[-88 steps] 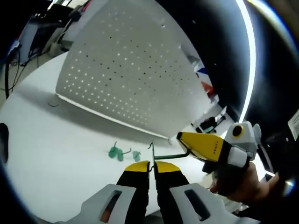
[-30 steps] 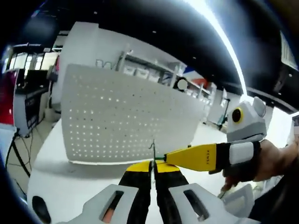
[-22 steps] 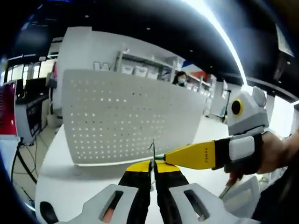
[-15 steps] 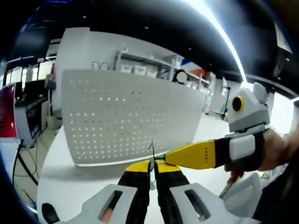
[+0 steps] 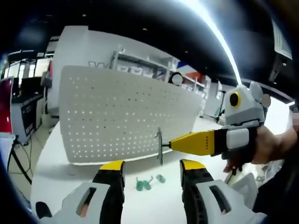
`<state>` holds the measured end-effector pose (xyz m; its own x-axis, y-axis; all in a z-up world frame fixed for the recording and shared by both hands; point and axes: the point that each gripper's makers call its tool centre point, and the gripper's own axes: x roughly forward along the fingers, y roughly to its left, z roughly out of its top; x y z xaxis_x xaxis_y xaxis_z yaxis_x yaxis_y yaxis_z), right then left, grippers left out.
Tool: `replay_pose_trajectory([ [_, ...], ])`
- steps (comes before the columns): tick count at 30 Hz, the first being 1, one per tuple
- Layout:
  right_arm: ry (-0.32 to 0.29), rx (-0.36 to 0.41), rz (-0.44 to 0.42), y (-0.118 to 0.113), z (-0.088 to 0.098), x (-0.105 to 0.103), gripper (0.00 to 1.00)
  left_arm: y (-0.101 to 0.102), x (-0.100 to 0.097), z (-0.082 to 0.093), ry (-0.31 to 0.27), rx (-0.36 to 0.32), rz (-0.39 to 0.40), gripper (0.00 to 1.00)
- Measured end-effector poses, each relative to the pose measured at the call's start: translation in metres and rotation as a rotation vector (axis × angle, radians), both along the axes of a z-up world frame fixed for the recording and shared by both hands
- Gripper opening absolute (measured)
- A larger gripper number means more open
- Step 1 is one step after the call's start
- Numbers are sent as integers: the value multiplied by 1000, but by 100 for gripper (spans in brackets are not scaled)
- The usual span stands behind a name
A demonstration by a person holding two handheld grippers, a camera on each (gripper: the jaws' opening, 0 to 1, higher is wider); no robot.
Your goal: Insert the hook assembly into the mounting plate slot until the hook locks in place.
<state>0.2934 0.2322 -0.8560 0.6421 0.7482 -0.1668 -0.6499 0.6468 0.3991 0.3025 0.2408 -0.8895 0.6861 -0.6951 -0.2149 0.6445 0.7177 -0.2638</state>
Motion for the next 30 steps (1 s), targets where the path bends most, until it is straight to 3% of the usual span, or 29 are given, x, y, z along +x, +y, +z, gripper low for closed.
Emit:
replay_pose_trajectory([
  [6,-60,-49,1,-2,5,4,0,-1,-6,0,-14,2,-21,77],
  [9,-73,-58,-10,-4,6,7,0,1,-6,5,-6,-58,5,88],
  [19,-166,-113,-68,-10,12,14,0,7,-6,7,-1,-80,21,100],
  [30,-312,-155,-259,-33,31,43,0,10,-10,5,13,-82,26,100],
])
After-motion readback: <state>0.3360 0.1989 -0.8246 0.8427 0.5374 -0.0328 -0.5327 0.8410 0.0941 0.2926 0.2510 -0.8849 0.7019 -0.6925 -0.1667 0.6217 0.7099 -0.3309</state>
